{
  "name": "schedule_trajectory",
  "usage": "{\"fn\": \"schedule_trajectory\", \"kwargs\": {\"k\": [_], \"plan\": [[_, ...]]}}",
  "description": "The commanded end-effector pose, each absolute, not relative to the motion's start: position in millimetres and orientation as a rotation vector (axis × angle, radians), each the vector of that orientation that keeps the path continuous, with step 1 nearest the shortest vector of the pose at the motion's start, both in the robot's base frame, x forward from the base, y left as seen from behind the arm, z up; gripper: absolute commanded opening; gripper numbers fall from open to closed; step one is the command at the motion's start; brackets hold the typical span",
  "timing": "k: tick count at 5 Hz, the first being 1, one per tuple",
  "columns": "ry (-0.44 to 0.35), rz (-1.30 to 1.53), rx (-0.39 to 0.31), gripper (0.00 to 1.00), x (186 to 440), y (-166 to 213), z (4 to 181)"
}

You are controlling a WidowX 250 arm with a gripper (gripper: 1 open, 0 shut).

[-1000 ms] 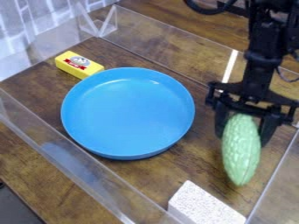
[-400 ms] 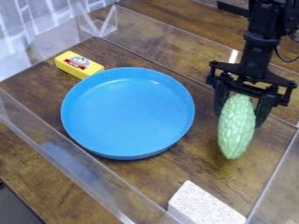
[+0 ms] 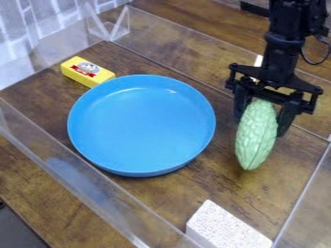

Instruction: Put the green object in the blue tray

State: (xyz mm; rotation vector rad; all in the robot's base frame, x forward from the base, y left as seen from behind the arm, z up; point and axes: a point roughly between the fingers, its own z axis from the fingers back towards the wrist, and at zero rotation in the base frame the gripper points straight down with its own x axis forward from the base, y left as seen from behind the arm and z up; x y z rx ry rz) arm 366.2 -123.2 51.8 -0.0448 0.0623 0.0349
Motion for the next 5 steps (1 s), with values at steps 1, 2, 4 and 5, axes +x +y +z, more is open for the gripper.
{"fn": "schedule_trajectory", "kwargs": {"k": [1, 2, 4, 5], "plan": [[-0.003, 0.027, -0.066, 0.0, 373.6, -127.1, 70.3], [-0.002, -0.047, -0.065, 0.0, 365.5, -124.7, 74.7], [-0.023, -0.124, -0.064, 0.0, 355.1, -113.7, 93.4], [-0.03, -0.133, -0.061, 0.0, 352.4, -108.2, 94.9]]}}
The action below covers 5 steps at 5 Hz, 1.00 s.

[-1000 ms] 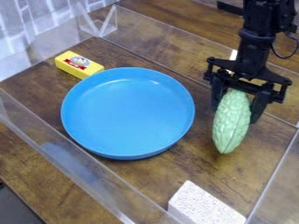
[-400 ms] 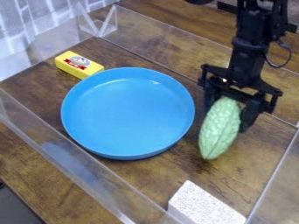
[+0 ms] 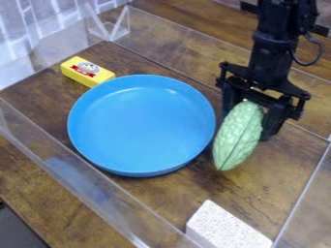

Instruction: Put the green object in the blue tray

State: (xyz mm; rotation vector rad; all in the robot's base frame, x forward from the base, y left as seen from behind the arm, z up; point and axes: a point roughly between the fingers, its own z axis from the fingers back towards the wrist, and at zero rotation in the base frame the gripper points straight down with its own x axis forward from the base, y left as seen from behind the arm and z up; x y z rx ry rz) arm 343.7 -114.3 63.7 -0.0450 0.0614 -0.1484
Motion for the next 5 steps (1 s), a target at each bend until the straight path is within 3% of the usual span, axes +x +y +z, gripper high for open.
{"fn": "schedule_trajectory", "kwargs": {"k": [1, 4, 5], "plan": [[-0.036, -0.202, -0.061, 0.0, 356.5, -106.5, 96.6], [-0.057, -0.277, -0.02, 0.0, 350.6, -101.2, 116.6], [-0.088, -0.235, 0.012, 0.0, 338.0, -80.2, 143.6]]}}
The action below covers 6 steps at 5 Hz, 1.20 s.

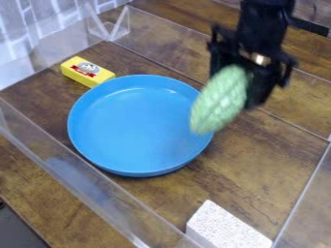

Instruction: Put the green object in the blue tray

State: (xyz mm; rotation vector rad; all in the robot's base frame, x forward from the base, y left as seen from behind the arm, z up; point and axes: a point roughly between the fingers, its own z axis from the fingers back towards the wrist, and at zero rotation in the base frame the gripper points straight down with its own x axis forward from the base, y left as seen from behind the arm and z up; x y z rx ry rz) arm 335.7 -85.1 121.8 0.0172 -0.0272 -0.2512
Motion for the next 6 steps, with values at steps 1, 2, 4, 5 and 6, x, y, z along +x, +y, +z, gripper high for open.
{"fn": "schedule_trajectory", "kwargs": {"k": [1, 2, 4, 5, 6], "plan": [[-0.101, -0.163, 0.041, 0.0, 319.7, -33.6, 157.0], [-0.101, -0.096, 0.049, 0.0, 300.4, 16.4, 154.3], [-0.103, -0.141, 0.034, 0.0, 298.1, -50.0, 145.1], [-0.099, -0.18, 0.033, 0.0, 301.7, -86.7, 137.8], [-0.105, -0.132, 0.051, 0.0, 299.2, -36.5, 149.4]]}}
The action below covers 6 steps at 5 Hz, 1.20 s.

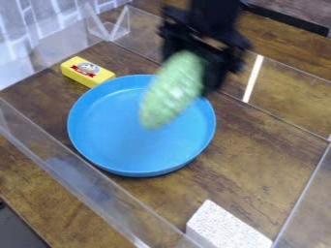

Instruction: Put the green object in the blue tray

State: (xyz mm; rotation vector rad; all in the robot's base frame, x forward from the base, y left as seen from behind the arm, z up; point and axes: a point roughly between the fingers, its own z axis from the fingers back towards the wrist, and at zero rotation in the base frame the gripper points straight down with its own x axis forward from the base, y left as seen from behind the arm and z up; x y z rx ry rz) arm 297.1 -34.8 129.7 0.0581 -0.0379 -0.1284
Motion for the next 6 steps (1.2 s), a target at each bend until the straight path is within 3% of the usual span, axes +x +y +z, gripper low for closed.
{"fn": "schedule_trajectory", "kwargs": {"k": [1, 3, 4, 6], "plan": [[-0.106, -0.077, 0.055, 0.0, 286.5, 12.5, 154.0], [-0.112, 0.034, 0.057, 0.0, 304.3, -64.5, 146.3], [-0.11, 0.09, 0.06, 0.0, 292.8, -52.6, 145.8], [-0.124, 0.129, 0.105, 0.0, 299.4, -10.8, 158.3]]}}
